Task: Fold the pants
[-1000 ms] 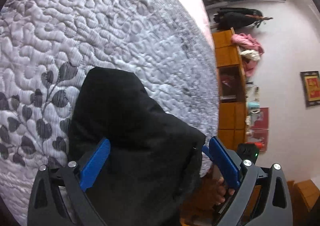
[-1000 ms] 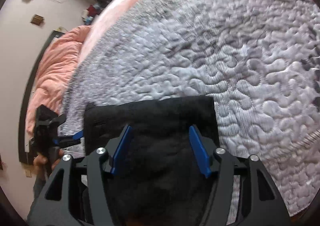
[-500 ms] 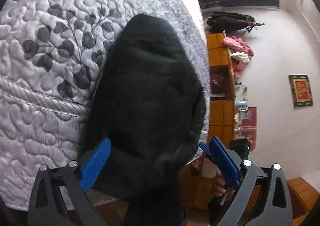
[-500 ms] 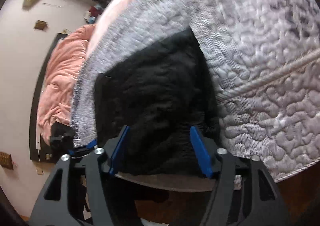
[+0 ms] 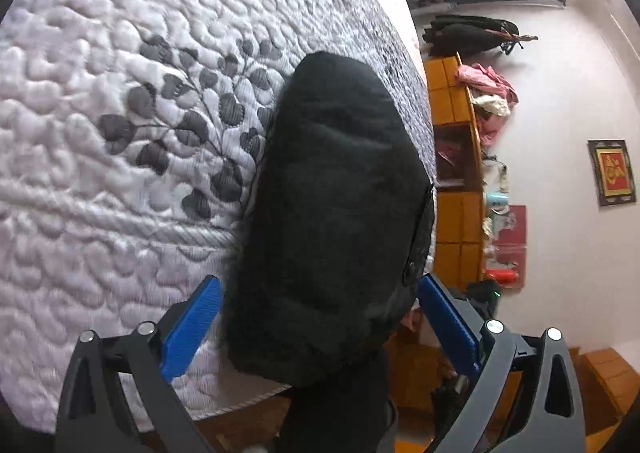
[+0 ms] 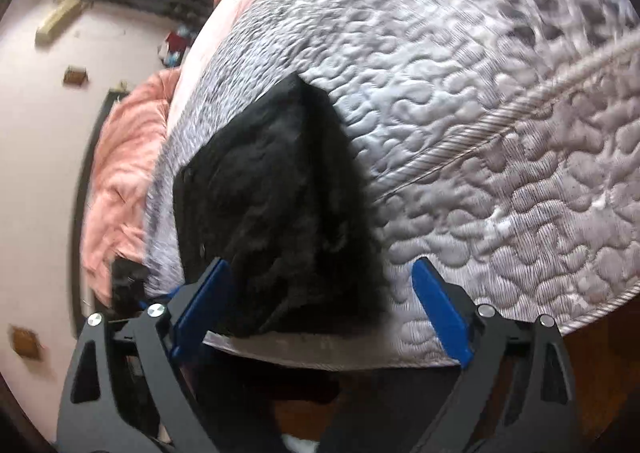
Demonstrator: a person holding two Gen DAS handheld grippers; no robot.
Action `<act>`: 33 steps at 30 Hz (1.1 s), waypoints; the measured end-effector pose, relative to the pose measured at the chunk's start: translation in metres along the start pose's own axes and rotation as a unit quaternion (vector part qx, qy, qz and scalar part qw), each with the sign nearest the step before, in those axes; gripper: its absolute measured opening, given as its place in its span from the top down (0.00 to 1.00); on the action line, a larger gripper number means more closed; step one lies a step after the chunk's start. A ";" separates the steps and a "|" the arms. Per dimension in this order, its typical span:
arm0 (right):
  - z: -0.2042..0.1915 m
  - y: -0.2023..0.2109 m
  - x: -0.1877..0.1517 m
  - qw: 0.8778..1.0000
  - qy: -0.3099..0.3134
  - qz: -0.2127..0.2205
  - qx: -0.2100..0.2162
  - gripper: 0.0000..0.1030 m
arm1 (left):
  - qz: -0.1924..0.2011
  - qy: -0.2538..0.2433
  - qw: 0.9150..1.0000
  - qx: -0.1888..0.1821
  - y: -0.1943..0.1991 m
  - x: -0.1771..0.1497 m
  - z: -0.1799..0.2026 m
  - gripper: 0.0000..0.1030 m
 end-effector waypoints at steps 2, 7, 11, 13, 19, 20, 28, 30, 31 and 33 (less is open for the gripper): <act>0.012 -0.010 0.008 0.999 -0.021 -0.020 0.022 0.09 | -0.018 -0.007 1.000 0.001 -0.012 0.007 -0.003 0.04; 0.016 -0.048 0.024 0.996 -0.035 -0.059 0.060 0.07 | -0.050 -0.025 0.998 -0.019 -0.035 0.025 0.000 0.04; 0.015 -0.071 0.034 0.993 -0.045 -0.073 0.080 0.07 | -0.065 -0.033 0.997 -0.030 -0.052 0.036 0.002 0.04; 0.015 -0.083 0.034 0.992 -0.045 -0.083 0.078 0.06 | -0.076 -0.025 0.996 -0.040 -0.062 0.035 0.001 0.04; 0.005 -0.095 0.026 0.989 -0.048 -0.095 0.101 0.03 | -0.120 -0.046 0.991 -0.041 -0.088 0.015 0.003 0.04; 0.001 -0.099 0.025 0.989 -0.043 -0.099 0.105 0.03 | -0.113 -0.032 0.992 -0.046 -0.088 0.018 0.000 0.04; -0.021 -0.116 0.020 0.990 -0.006 -0.099 0.101 0.20 | -0.106 -0.040 0.993 -0.019 -0.092 0.014 0.002 0.13; -0.025 -0.112 0.018 0.990 0.004 -0.093 0.104 0.34 | -0.102 -0.032 0.994 -0.013 -0.091 0.015 0.002 0.30; -0.028 -0.108 0.018 0.990 0.005 -0.090 0.109 0.41 | -0.096 -0.032 0.995 -0.012 -0.088 0.015 0.003 0.34; -0.038 -0.103 0.019 0.990 0.018 -0.084 0.109 0.49 | -0.083 -0.041 0.996 -0.007 -0.080 0.015 0.011 0.46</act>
Point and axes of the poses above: each gripper's, at about its wrist camera, not at the fingertips, and y roughly against the way its jaws point, z to its right, x to its top, the point moved 3 cm from there along -y, roughly the way its jaws point, and after that the axes turned 9 degrees about z, right-handed, at the moved point
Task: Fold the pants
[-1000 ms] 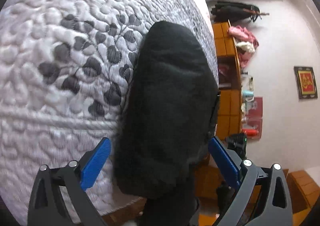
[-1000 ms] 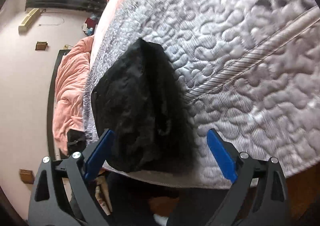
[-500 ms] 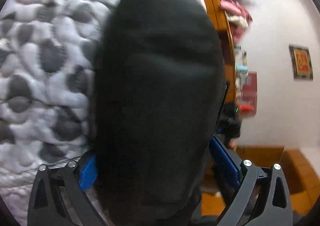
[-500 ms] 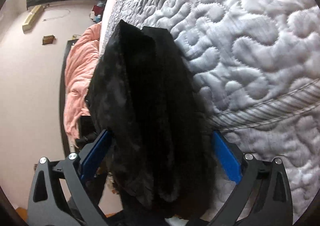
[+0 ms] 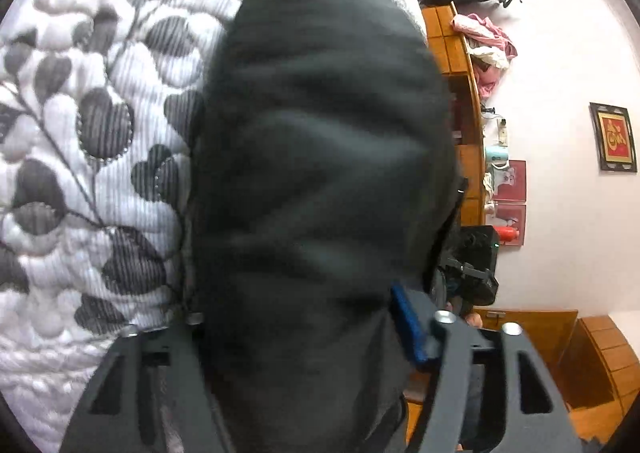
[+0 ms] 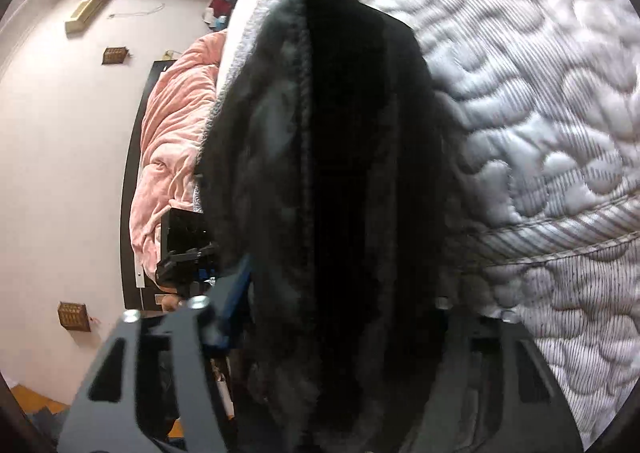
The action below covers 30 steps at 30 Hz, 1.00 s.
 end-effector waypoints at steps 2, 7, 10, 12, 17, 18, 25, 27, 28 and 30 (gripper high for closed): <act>-0.018 0.002 0.003 1.000 0.018 0.001 0.000 0.54 | 0.013 -0.009 1.000 0.009 0.009 0.001 0.005 0.52; -0.069 -0.007 0.023 0.998 0.060 -0.001 0.006 0.55 | 0.051 -0.028 0.998 0.021 0.040 0.013 0.024 0.55; -0.099 -0.029 0.046 0.996 0.084 -0.011 0.007 0.55 | 0.077 -0.023 0.996 0.027 0.065 0.031 0.027 0.55; -0.112 -0.046 0.062 0.996 0.091 -0.017 0.006 0.55 | 0.090 -0.023 0.995 0.035 0.079 0.046 0.024 0.55; -0.145 -0.110 0.105 0.993 0.107 -0.043 -0.001 0.55 | 0.101 -0.015 0.993 0.058 0.104 0.096 0.005 0.55; -0.147 -0.120 0.110 0.993 0.106 -0.047 -0.003 0.55 | 0.102 -0.009 0.993 0.063 0.105 0.105 -0.003 0.55; -0.141 -0.191 0.143 0.994 0.085 -0.070 -0.014 0.51 | 0.101 0.041 0.992 0.068 0.113 0.145 -0.061 0.53; -0.131 -0.198 0.145 0.994 0.079 -0.072 -0.024 0.47 | 0.101 0.044 0.992 0.068 0.110 0.144 -0.065 0.50; -0.128 -0.200 0.146 0.994 0.076 -0.073 -0.029 0.41 | 0.102 0.043 0.992 0.066 0.109 0.143 -0.066 0.49; -0.120 -0.198 0.143 0.994 0.074 -0.076 -0.039 0.29 | 0.106 0.046 0.992 0.060 0.112 0.140 -0.069 0.42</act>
Point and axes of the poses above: each gripper's, at about its wrist camera, not at the fingertips, and y roughly against the way its jaws point, z to its right, x to its top, the point moved 3 cm from there along -y, roughly the way its jaws point, and after that the axes turned 9 degrees about z, right-handed, at the moved point
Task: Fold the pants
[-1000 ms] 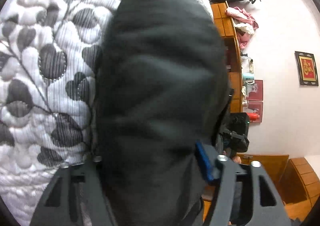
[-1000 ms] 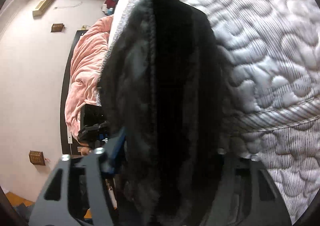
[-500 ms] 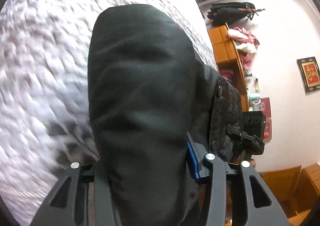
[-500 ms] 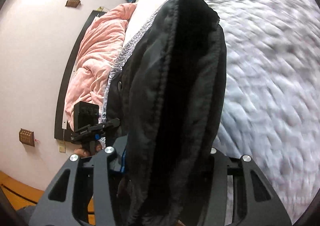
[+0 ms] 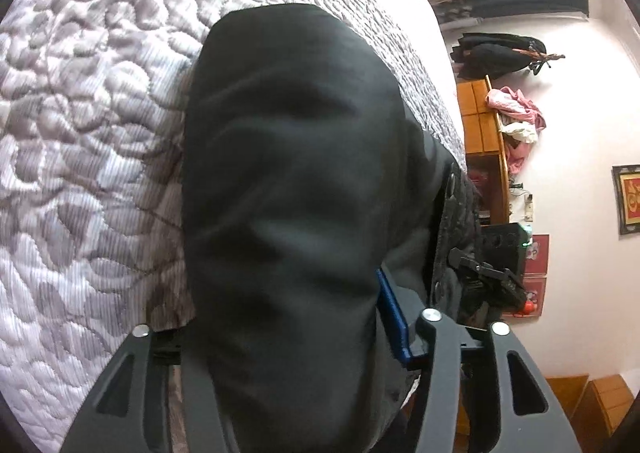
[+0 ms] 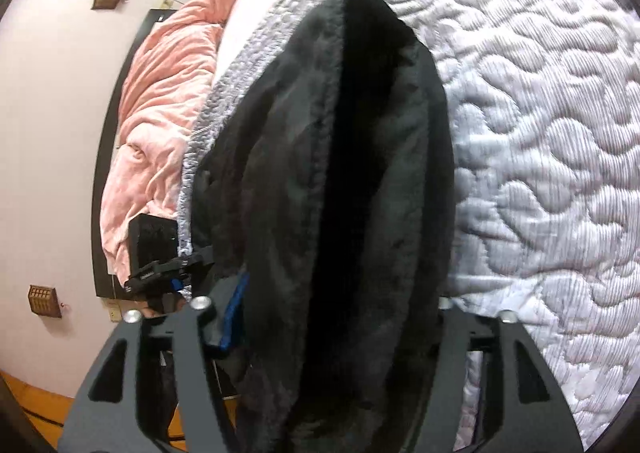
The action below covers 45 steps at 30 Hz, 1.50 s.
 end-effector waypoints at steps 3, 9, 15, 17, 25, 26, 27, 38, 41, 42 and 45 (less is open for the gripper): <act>0.003 0.015 -0.004 0.999 0.008 0.017 -0.029 0.18 | 0.023 0.010 1.000 -0.001 0.015 0.000 0.000 0.29; -0.024 0.081 0.014 0.984 0.088 0.110 -0.109 0.25 | 0.077 -0.004 0.996 0.051 0.049 0.018 0.006 0.21; -0.087 0.040 0.026 0.974 0.163 0.099 -0.125 0.25 | 0.105 -0.027 0.980 0.167 0.049 0.039 0.023 0.13; -0.084 0.020 0.028 0.973 0.163 0.086 -0.136 0.25 | 0.116 -0.055 0.970 0.207 0.041 0.047 0.030 0.12; -0.059 -0.002 0.037 0.980 0.110 0.084 -0.146 0.26 | 0.115 -0.067 0.962 0.239 0.021 0.062 0.027 0.06; -0.066 0.008 0.032 0.981 0.112 0.088 -0.130 0.26 | 0.117 -0.065 0.966 0.222 0.027 0.058 0.028 0.06; -0.070 0.020 0.026 0.982 0.112 0.093 -0.116 0.26 | 0.122 -0.064 0.968 0.208 0.036 0.052 0.029 0.06; -0.036 0.061 -0.075 0.990 0.068 0.083 -0.089 0.28 | 0.140 -0.056 0.967 0.205 0.052 -0.051 0.005 0.03; -0.041 0.071 -0.076 0.991 0.053 0.100 -0.078 0.27 | 0.148 -0.038 0.971 0.186 0.056 -0.056 0.005 0.04; -0.046 0.078 -0.078 0.990 0.054 0.109 -0.074 0.25 | 0.154 -0.037 0.971 0.177 0.060 -0.058 0.008 0.04; -0.057 0.096 -0.096 0.988 0.059 0.130 -0.066 0.21 | 0.166 -0.058 0.970 0.170 0.067 -0.070 0.018 0.04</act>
Point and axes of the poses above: each gripper's, at about its wrist camera, not at the fingertips, and y roughly against the way its jaws point, z to its right, x to its top, the point moved 3 cm from there along -y, roughly the way its jaws point, and after that the axes turned 9 degrees about z, right-handed, at the moved point
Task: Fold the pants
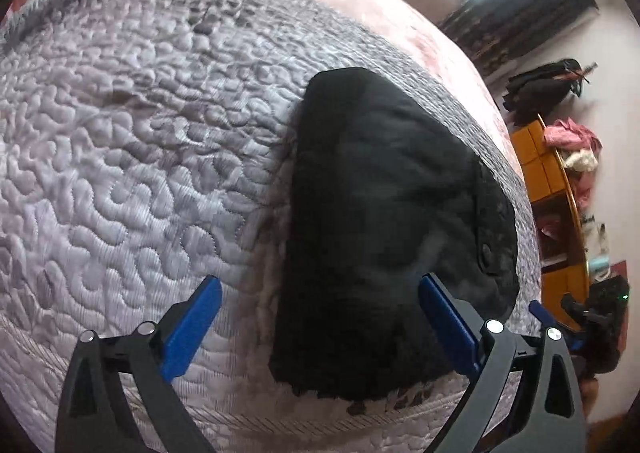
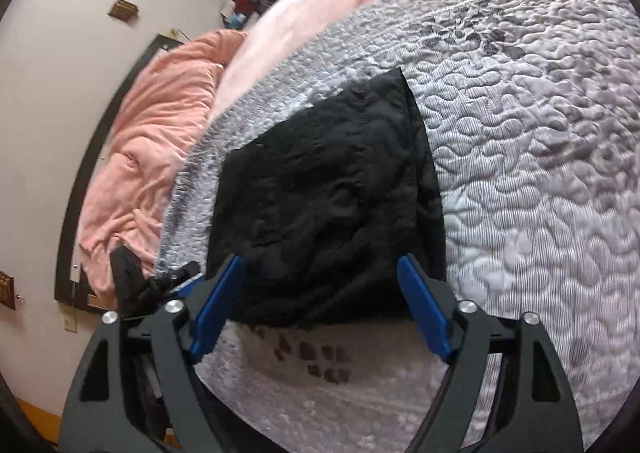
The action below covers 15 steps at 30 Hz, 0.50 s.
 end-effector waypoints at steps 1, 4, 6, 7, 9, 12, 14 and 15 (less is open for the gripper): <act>0.000 -0.001 -0.004 1.000 0.002 -0.005 -0.006 0.21 | -0.010 -0.008 1.000 0.001 -0.003 -0.005 0.003 0.04; 0.012 -0.029 -0.021 0.998 0.004 -0.048 -0.045 0.21 | -0.041 -0.013 0.999 -0.001 -0.018 -0.018 0.005 0.04; 0.018 -0.035 -0.027 0.996 0.003 -0.051 -0.070 0.22 | -0.029 -0.007 1.000 0.004 -0.011 -0.020 0.005 0.04; 0.011 -0.028 -0.027 0.997 0.018 -0.031 -0.073 0.22 | -0.015 -0.008 1.000 0.011 -0.001 -0.020 0.007 0.04; -0.006 -0.010 -0.028 0.997 0.039 -0.002 -0.071 0.21 | 0.009 -0.036 0.999 0.019 0.024 -0.023 0.019 0.04; -0.047 0.036 -0.041 0.989 0.095 0.055 -0.097 0.11 | 0.065 -0.106 0.991 0.046 0.078 -0.038 0.047 0.04; -0.080 0.072 -0.063 0.979 0.139 0.090 -0.121 0.06 | 0.112 -0.144 0.980 0.076 0.130 -0.057 0.069 0.04; -0.093 0.086 -0.074 0.973 0.159 0.100 -0.131 0.03 | 0.119 -0.152 0.978 0.084 0.142 -0.062 0.074 0.04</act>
Point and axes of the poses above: each gripper's, at about its wrist camera, not at the fingertips, and y roughly against the way its jaws point, z to its right, x to its top, the point moved 3 cm from there along -y, roughly the way its jaws point, and after that the axes turned 9 degrees about z, right-handed, at the moved point
